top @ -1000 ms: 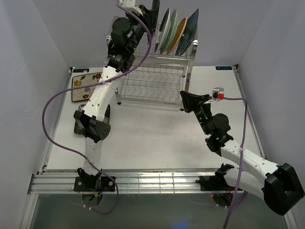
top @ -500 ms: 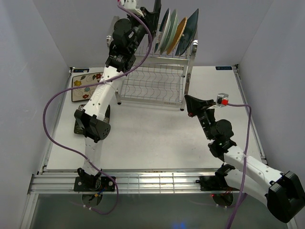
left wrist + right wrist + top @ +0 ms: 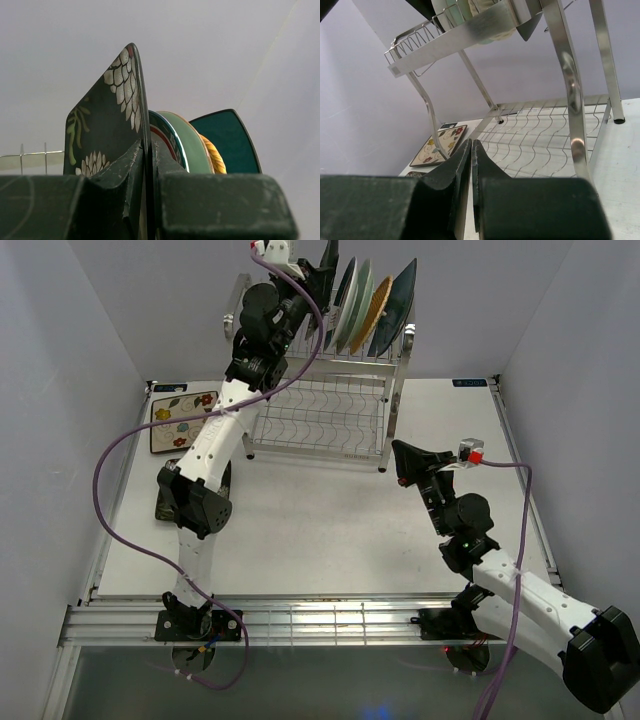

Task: Load the plates into the dish rack
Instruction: Insert the plate into the dish rack.

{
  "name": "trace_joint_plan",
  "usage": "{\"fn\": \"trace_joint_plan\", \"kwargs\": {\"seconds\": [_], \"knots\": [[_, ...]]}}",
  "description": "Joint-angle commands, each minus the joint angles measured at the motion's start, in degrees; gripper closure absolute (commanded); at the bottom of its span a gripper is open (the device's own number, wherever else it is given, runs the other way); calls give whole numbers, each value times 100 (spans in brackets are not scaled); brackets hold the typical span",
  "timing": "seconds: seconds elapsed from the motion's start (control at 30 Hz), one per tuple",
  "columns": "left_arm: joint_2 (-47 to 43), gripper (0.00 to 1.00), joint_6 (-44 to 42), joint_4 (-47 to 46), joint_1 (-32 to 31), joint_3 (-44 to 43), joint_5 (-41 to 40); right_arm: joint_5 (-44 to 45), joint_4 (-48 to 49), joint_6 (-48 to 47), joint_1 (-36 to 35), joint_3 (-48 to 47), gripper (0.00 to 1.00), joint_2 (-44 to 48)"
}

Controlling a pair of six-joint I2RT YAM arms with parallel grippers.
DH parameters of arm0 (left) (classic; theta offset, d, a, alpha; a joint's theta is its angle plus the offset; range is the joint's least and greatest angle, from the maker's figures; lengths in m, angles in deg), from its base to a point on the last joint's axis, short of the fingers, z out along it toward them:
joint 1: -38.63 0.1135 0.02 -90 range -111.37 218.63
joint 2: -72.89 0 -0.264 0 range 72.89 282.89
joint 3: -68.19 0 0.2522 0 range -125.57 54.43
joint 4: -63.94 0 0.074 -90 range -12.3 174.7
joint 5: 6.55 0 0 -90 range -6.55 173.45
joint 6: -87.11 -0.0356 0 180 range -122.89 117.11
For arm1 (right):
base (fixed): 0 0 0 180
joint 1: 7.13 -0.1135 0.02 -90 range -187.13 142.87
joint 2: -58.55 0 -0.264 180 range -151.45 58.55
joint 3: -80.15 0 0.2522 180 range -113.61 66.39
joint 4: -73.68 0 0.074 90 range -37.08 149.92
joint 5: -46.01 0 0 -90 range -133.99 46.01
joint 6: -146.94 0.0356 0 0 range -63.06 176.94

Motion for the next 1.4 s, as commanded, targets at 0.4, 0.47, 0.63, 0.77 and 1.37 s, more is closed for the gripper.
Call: {"fn": "trace_joint_plan", "kwargs": {"seconds": [0.4, 0.47, 0.63, 0.77, 1.37], "knots": [[-521, 100, 576, -644, 625, 370, 587, 28, 159, -100, 35, -105, 91, -66], [-557, 100, 655, -662, 712, 494, 683, 10, 159, -82, 26, -132, 91, -101], [-583, 100, 743, -750, 792, 643, 930, -25, 177, -47, 35, -158, 91, -154], [-627, 94, 699, -776, 801, 775, 974, -25, 194, -30, 35, -175, 91, -180], [-1251, 30, 568, -926, 827, 1531, 1123, -122, 238, 49, 35, -184, 91, -251]]}}
